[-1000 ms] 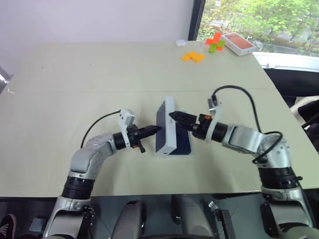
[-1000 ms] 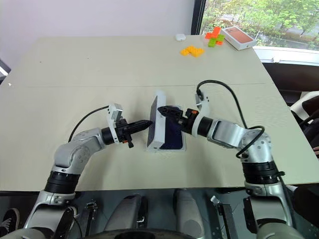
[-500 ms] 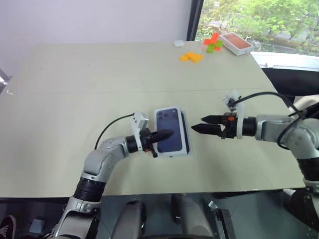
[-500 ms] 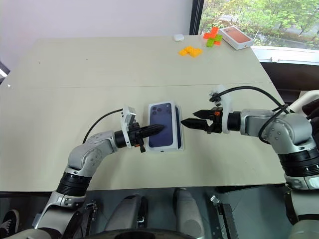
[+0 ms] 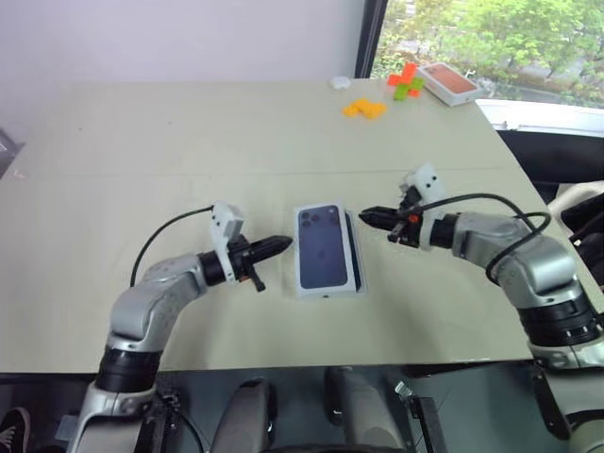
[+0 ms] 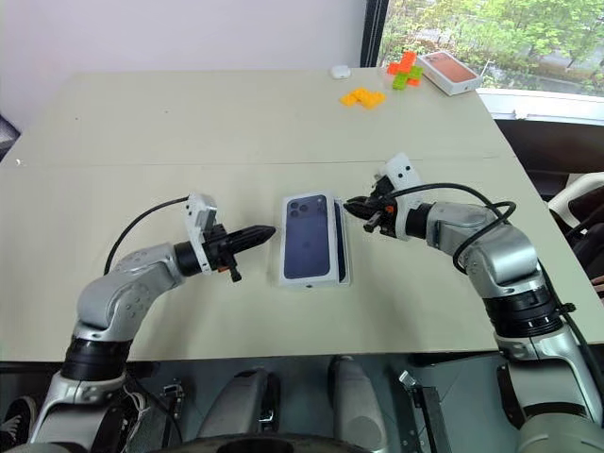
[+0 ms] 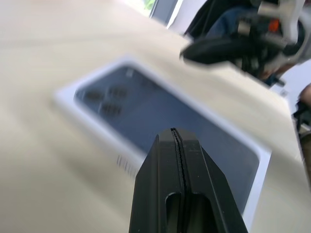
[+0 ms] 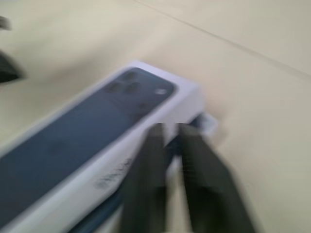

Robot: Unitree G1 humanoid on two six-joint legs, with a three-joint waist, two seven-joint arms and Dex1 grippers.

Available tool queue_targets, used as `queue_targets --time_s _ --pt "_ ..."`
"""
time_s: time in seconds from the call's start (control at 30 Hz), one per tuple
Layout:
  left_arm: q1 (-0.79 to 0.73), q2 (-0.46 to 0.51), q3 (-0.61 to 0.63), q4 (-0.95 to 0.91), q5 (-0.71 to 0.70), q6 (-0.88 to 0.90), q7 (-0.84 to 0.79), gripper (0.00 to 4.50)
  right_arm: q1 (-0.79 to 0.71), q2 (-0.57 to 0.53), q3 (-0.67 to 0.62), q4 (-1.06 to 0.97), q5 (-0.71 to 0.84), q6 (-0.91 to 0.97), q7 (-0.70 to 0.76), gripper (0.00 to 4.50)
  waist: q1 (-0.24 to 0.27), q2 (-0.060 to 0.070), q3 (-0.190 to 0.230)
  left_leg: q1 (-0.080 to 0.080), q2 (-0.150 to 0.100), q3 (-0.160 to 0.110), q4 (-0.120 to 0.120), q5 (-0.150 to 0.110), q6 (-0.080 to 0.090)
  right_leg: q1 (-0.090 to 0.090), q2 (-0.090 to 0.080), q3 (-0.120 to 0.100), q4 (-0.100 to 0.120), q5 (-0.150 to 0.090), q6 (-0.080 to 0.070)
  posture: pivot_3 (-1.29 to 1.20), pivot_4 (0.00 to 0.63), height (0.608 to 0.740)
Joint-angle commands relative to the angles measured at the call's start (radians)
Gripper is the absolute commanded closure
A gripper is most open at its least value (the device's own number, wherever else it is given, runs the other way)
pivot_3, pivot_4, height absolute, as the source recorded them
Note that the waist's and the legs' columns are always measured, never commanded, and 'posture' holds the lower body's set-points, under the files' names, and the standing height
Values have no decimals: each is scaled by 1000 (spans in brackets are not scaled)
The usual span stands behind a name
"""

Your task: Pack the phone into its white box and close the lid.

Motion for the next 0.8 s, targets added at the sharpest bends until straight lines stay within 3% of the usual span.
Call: queue_targets --time_s 0.03,0.23,0.8 --pt "-6 20 34 -3 18 -27 20 4500 7 27 41 -15 -124 -89 -15 4480 2 0 0 0 0 0 0 0 0 0 0 0 0 0 0 0 150 740" --pt "2 41 1 6 49 -22 24 4500 30 30 82 -57 -207 -120 49 4480 1 0 0 0 0 0 1 0 0 0 0 0 1 0 0 0 150 740" --pt "-69 -63 -111 106 125 -16 59 4500 91 -10 69 -112 -333 -180 169 4480 2 0 0 0 -1 0 2 0 0 1 -1 0 1 0 0 0 150 740"
